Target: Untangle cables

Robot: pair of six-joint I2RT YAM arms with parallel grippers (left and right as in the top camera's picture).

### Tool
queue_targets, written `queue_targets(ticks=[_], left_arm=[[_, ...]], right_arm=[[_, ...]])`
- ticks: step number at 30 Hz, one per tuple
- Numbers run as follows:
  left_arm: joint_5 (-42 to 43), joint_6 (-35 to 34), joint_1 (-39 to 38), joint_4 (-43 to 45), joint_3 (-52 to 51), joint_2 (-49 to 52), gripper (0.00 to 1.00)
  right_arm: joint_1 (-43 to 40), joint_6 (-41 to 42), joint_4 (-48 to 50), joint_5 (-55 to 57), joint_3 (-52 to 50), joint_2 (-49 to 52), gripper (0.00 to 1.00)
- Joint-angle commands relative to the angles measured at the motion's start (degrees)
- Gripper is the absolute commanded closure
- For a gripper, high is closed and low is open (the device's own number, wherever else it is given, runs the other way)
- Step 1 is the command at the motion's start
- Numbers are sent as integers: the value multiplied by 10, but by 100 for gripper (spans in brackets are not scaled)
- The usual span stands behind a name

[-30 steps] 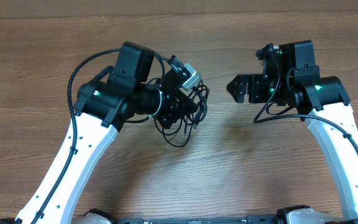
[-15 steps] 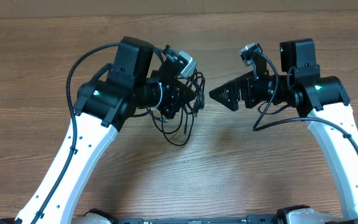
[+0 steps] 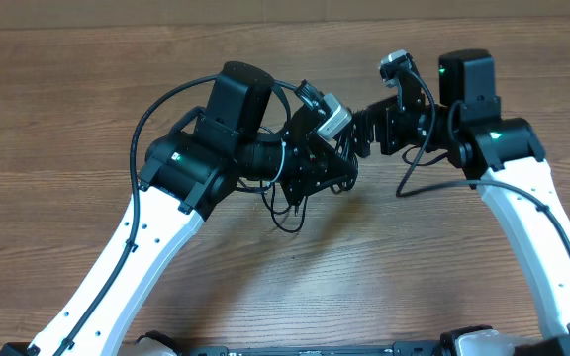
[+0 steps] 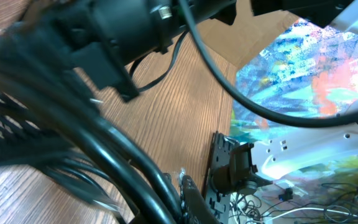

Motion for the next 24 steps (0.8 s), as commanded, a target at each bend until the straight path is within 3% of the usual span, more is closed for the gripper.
queue_targets(ticks=[1,5,11,15,19,24], left_arm=[[36,-3,-3,-7,7,-3,96],[36,-3,2,-11,7,-3,96],[34,-7,20,-10,7,-3,96],[12,-45,42,-13,7,-3,96],[-90,-175,76,-31,7,-3,96],[-39,-360,115,35,8,-3,96]], right_arm=[[-12,129,-20,239,4,21,0],[-31,157,-67,324,4,33,0],[-62,156,-112,334,3,37,0],[-82,156,-124,336,3,37,0],[-93,157,-133,336,3,37,0],[-97,156,-134,336,3,38,0]])
